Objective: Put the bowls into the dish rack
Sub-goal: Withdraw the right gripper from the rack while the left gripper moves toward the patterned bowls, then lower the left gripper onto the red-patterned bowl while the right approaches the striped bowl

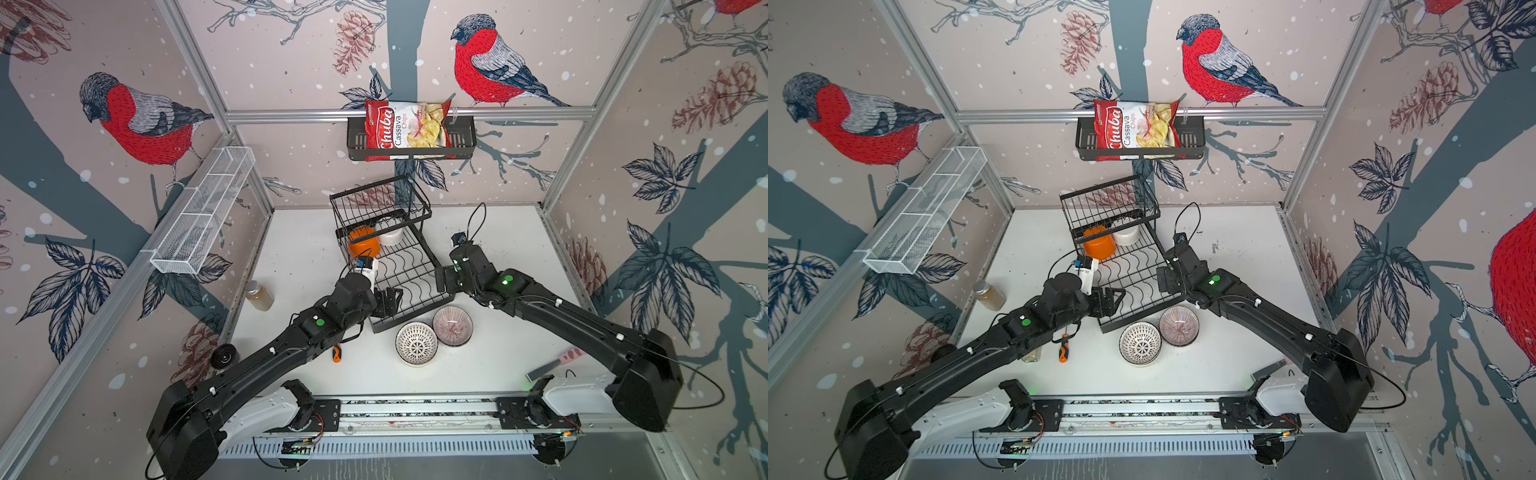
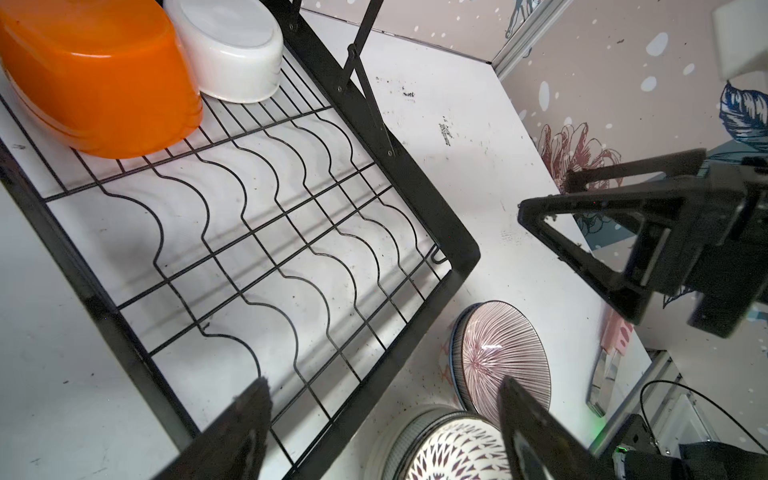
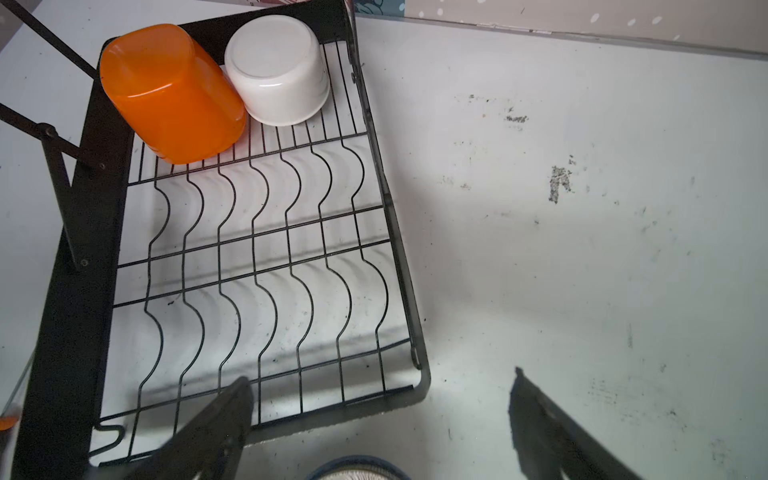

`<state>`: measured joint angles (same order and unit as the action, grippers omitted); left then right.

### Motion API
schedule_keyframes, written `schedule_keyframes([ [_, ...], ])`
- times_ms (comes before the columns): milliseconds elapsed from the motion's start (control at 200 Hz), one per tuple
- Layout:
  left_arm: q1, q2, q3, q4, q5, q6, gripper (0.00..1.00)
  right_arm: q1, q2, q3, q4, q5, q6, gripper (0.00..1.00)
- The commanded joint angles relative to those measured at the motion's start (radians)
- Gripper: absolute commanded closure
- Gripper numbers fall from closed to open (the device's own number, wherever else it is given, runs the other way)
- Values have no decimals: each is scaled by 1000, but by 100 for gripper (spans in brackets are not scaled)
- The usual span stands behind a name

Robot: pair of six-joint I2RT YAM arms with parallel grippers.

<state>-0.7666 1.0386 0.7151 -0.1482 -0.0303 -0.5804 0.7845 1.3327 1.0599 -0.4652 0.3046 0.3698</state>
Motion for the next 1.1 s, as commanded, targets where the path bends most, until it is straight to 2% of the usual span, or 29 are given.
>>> schedule_keyframes([
  [0, -20, 11, 12, -49, -49, -19, 16, -1, -8, -5, -36, -89, 31, 9],
  [100, -46, 22, 23, -89, -60, -28, 16, 5, 3, -5, -57, -147, 37, 13],
  [490, -169, 116, 100, -278, -89, -58, 20, 10, -49, -73, -18, -145, 74, 19],
  [940, -227, 195, 116, -386, 8, -122, 29, 11, -39, -102, 31, -105, 43, 20],
  [1096, -244, 240, 144, -413, 3, -125, 34, 11, -24, -114, 43, -91, 36, 20],
])
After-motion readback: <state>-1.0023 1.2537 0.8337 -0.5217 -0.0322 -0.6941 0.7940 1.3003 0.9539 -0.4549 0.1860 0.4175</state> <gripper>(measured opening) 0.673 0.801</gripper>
